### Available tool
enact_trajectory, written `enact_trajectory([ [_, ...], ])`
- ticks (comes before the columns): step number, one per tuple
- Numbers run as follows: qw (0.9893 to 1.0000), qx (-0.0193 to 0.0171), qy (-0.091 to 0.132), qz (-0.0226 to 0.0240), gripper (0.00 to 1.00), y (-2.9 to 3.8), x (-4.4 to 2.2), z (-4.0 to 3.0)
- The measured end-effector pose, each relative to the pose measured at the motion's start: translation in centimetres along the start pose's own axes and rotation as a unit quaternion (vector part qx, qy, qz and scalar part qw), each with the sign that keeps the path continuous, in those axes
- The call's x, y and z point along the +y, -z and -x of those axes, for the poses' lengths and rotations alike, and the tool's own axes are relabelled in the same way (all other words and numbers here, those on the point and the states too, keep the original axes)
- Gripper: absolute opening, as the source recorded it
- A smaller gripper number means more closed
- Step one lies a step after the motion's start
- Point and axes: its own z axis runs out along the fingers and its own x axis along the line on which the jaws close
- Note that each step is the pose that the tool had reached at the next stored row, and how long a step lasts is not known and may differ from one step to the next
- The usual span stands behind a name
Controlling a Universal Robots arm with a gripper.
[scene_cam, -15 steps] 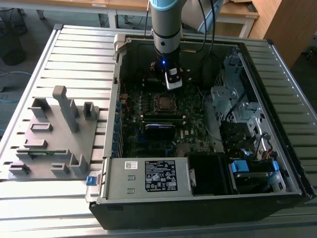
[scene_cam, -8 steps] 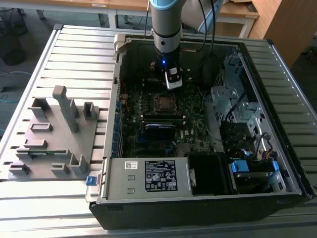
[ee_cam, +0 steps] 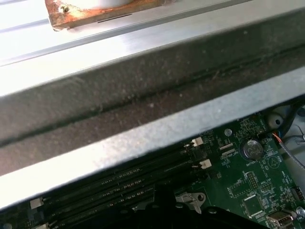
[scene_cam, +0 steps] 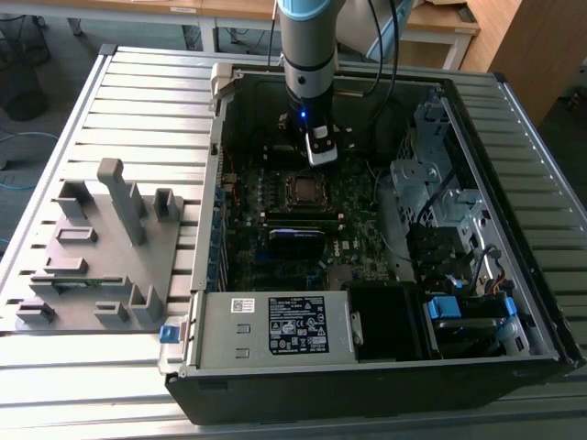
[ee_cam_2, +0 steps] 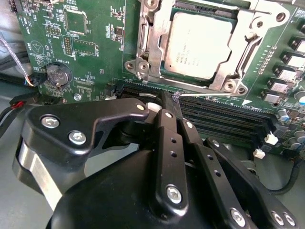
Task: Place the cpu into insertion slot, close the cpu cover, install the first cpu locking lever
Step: 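Close the cpu cover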
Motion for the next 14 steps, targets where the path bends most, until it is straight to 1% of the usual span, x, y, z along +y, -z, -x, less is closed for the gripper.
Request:
enact_trajectory([
  [4, 1.0, -0.0003, 0.0, 0.0, 0.1, -0.21, -0.05, -0.01],
  [8, 1.0, -0.0004, 0.0, 0.0, 0.1, -0.22, -0.05, -0.02],
  [10, 1.0, -0.0004, 0.0, 0.0, 0.1, -0.28, 0.2, -0.12],
  [14, 1.0, -0.0004, 0.0, 0.0, 0.1, -0.28, 0.21, -0.12],
])
